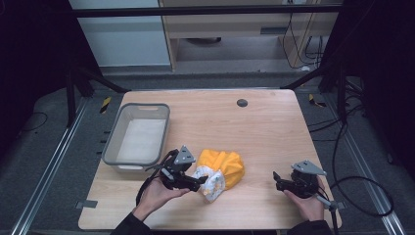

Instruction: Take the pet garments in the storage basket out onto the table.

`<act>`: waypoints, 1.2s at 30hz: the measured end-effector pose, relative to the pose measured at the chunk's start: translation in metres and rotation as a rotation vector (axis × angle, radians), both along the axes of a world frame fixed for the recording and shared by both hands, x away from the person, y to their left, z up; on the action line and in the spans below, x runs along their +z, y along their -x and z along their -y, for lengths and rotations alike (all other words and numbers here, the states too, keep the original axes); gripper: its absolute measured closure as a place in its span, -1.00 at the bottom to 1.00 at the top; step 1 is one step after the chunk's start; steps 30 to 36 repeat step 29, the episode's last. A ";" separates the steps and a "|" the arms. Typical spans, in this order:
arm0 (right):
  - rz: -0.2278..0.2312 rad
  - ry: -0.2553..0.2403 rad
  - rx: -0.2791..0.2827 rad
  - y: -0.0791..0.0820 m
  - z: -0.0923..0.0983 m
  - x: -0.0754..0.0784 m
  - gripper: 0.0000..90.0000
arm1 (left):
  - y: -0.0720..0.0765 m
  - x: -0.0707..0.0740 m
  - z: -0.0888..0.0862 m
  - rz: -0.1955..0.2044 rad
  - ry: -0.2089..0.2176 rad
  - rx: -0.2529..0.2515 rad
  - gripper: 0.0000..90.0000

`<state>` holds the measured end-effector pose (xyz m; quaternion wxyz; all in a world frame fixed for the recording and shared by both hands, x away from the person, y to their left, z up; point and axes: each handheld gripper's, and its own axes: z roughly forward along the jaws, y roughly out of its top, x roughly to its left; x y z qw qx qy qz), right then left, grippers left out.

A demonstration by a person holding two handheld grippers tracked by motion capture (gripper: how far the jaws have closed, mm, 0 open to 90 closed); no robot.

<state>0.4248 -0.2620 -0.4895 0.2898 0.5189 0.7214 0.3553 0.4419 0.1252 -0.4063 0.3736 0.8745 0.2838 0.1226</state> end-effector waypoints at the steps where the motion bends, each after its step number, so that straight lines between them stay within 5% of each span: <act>1: 0.000 0.000 0.000 0.000 0.000 0.000 -0.71 | 0.001 0.000 -0.002 0.000 0.002 0.003 -0.49; 26: -0.004 0.004 0.002 0.001 -0.002 -0.001 -0.72 | 0.032 -0.041 -0.077 0.055 0.087 0.238 -0.51; 36: -0.003 0.007 0.006 0.001 -0.002 -0.001 -0.72 | 0.036 -0.045 -0.086 0.047 0.082 0.250 -0.51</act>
